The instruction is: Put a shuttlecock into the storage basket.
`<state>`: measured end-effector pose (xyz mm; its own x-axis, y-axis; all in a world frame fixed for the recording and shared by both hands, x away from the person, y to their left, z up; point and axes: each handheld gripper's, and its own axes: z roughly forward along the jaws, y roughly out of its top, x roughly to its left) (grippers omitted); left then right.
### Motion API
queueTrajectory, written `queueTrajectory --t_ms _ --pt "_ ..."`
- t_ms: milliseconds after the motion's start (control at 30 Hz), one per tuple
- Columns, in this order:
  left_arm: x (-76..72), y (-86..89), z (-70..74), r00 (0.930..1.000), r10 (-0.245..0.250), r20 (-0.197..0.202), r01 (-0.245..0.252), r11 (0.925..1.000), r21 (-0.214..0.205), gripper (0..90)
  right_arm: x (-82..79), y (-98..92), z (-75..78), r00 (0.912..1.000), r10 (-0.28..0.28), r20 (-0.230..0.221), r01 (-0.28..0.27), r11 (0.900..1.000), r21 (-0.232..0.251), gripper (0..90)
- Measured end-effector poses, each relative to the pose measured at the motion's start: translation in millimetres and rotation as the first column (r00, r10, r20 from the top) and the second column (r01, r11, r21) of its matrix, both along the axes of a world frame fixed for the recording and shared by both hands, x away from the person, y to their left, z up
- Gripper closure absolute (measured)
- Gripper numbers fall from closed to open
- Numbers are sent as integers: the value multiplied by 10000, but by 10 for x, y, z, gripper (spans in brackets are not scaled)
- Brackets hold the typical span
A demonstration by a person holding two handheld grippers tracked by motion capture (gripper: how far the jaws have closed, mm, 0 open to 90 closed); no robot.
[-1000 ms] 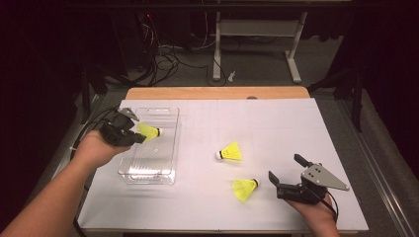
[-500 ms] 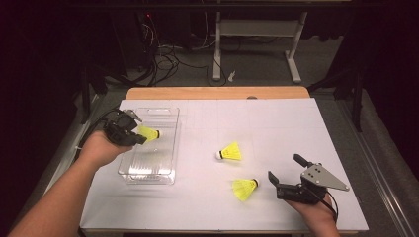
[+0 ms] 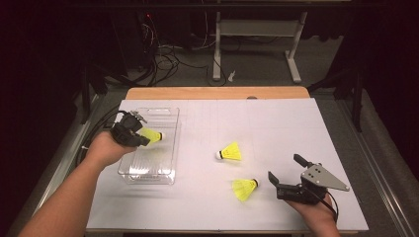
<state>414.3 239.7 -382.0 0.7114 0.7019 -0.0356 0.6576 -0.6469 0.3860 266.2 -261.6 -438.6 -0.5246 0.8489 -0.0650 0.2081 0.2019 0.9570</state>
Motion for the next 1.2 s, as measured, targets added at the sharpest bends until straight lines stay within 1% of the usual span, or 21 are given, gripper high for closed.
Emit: queueTrajectory --t_ms 300,467,700,933,1067,1200 --pt "32 94 -52 9996 252 -91 -253 9996 -146 897 3 7 -3 10000 45 -8 -45 10000 -1 16" --pt "43 143 -84 9996 253 -144 -255 9996 -149 897 -3 14 0 10000 41 -14 -41 10000 -29 16" --pt "53 185 -83 9993 351 -107 -354 9990 -261 897 3 20 -7 10000 62 -36 -62 10000 -43 16" --pt "65 240 -87 9987 471 -187 -476 9984 -304 897 -1 19 -7 10000 45 -46 -45 10000 -45 16" --pt "86 225 -112 9987 391 -327 -400 9988 -266 897 -1 23 -7 10000 75 -36 -75 10000 -59 16" --pt "116 199 -166 9976 494 -491 -499 9987 -97 896 -1 22 -9 10000 59 -57 -59 10000 -59 16"
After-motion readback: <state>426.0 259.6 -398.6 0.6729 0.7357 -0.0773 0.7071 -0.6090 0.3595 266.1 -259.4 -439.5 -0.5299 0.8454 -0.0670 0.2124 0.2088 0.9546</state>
